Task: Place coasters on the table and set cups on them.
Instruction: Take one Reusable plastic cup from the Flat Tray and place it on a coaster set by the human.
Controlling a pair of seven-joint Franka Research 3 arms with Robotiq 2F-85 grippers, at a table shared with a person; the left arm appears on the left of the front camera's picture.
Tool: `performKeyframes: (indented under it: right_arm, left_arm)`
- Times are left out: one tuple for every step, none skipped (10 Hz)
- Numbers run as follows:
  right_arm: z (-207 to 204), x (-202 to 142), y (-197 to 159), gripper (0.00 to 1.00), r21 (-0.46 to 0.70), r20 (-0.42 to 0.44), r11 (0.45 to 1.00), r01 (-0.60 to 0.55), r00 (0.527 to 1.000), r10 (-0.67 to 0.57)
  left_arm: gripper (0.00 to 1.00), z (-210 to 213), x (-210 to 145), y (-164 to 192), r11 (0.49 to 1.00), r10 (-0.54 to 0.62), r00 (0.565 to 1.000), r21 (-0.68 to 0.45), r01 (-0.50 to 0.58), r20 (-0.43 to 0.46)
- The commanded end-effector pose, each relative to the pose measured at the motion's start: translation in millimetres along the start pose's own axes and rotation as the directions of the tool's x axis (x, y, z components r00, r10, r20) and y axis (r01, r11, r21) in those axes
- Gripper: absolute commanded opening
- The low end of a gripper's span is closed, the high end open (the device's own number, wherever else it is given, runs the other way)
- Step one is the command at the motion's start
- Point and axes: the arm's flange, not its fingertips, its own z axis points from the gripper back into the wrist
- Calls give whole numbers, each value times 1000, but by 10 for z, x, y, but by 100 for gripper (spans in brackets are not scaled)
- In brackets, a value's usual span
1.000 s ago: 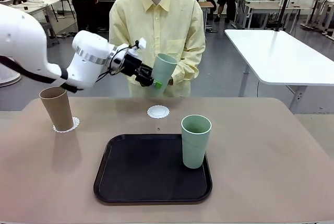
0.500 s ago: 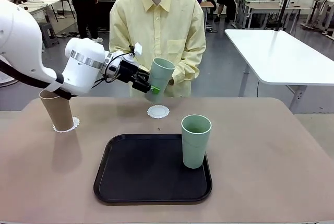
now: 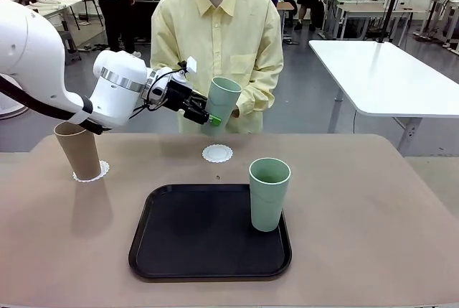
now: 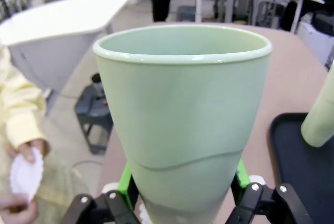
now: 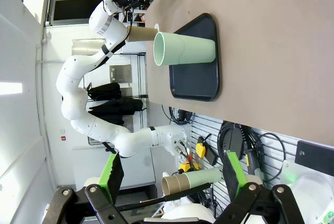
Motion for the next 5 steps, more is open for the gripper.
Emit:
performKeyframes:
  right_arm:
    - [2, 15, -8, 100, 20, 0, 1000, -20, 1000, 20]
    - [2, 15, -8, 100, 20, 0, 1000, -20, 1000, 20]
    - [2, 15, -8, 100, 20, 0, 1000, -20, 1000, 20]
    - [2, 15, -8, 100, 20, 0, 1000, -20, 1000, 20]
    - [2, 15, -8, 100, 20, 0, 1000, -20, 1000, 20]
  left_arm:
    - [83, -85, -52, -130, 971, 59, 994, 228, -78, 87]
    - [83, -124, -134, -288, 938, 70, 985, 325, -118, 155]
    - [83, -139, -242, -437, 919, 59, 977, 371, -133, 203]
    - [83, -128, -322, -480, 907, 55, 967, 393, -153, 250]
    - [83, -126, -411, -556, 907, 63, 964, 388, -163, 259]
